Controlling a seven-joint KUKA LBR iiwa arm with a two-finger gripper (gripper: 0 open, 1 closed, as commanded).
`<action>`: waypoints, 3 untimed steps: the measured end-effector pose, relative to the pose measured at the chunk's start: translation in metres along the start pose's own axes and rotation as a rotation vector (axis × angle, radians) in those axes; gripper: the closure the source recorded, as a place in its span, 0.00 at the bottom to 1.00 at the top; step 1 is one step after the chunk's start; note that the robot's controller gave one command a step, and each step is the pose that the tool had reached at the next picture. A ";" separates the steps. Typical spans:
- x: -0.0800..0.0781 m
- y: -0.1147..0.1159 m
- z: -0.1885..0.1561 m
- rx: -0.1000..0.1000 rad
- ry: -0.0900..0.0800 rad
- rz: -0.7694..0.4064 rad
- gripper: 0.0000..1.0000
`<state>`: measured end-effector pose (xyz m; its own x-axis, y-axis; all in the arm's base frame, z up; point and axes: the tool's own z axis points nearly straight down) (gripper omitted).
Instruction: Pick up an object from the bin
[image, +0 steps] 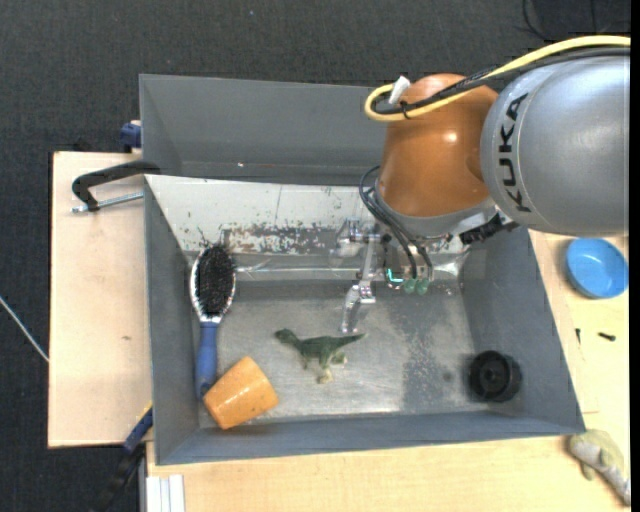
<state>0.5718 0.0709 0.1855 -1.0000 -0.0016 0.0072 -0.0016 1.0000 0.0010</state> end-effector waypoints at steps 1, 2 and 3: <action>0.046 0.005 0.115 0.000 -0.014 -0.149 0.00; 0.042 0.005 0.111 -0.002 -0.027 -0.148 1.00; 0.026 0.005 -0.038 0.000 -0.022 -0.161 1.00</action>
Offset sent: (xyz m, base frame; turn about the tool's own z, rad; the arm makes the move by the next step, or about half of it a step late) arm -0.0490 0.0041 -0.1155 -0.1501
